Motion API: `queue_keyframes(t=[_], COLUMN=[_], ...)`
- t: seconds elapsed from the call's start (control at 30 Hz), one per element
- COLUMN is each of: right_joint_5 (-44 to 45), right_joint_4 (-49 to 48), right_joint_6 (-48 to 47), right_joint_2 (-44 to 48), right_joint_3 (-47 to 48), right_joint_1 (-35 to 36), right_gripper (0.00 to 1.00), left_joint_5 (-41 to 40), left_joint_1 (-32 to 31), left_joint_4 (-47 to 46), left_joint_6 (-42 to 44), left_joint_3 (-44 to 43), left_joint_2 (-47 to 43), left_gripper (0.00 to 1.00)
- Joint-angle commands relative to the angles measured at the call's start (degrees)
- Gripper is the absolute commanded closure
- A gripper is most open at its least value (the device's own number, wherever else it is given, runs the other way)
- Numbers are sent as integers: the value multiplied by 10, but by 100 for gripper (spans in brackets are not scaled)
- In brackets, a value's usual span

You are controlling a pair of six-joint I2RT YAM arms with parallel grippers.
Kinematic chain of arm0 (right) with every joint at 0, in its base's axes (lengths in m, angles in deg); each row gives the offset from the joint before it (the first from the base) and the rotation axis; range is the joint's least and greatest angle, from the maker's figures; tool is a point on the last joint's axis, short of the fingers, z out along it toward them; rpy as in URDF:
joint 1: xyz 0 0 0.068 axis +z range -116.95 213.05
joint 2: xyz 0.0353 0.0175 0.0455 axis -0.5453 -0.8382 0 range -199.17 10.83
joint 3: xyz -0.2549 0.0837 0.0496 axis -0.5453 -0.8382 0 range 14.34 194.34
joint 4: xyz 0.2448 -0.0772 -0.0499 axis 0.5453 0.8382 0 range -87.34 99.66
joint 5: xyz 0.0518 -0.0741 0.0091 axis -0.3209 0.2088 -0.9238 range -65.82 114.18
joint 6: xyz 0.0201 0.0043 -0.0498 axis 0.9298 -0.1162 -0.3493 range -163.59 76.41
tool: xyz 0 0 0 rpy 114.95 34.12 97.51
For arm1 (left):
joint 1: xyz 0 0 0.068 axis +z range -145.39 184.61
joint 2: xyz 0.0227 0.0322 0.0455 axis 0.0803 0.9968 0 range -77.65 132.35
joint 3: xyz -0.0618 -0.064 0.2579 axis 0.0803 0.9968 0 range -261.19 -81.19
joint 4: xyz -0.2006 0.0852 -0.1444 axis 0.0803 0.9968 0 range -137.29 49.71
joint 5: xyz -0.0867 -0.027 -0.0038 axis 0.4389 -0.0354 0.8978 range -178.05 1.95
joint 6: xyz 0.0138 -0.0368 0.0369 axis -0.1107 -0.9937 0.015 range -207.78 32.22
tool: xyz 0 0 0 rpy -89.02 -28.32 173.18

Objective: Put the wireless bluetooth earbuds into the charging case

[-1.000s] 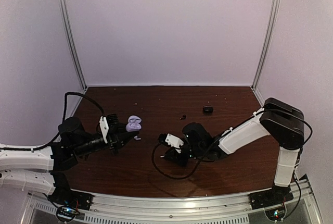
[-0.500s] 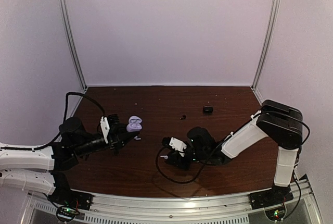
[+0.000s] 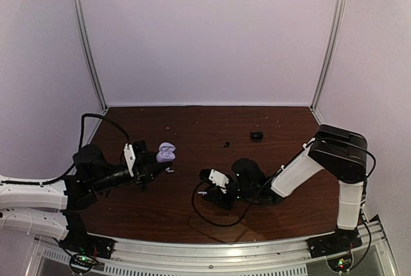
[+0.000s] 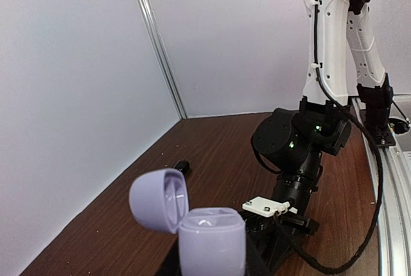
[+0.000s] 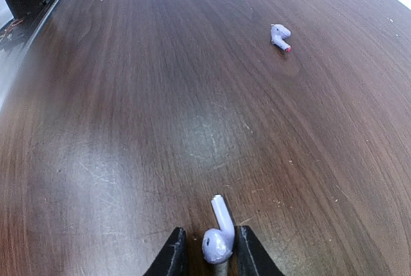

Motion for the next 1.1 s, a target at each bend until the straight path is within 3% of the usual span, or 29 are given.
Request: queue_keyframes(t=[0.0, 0.2, 0.4, 0.83, 1.07], right_joint_5=[7, 30, 38, 50, 101], right_joint_4=[0, 15, 90, 324, 419], right_joint_6=[2, -4, -11, -53, -106], right_joint_2=[-16, -5, 76, 339, 411], right_joint_3=[-12, -15, -3, 27, 70], right_joint_1=[-3, -3, -3, 17, 75], right_gripper=[74, 85, 90, 92, 93], left_joint_5=[-1, 1, 24, 122, 167], left_joint_1=[5, 6, 5, 6, 6], left_joint_4=[-35, -34, -5, 124, 147], left_joint_6=[8, 7, 26, 149, 163], left_joint_3=[-2, -2, -10, -59, -79], left_joint_2=[3, 3, -3, -11, 7], left_gripper=[100, 100, 100, 100, 100])
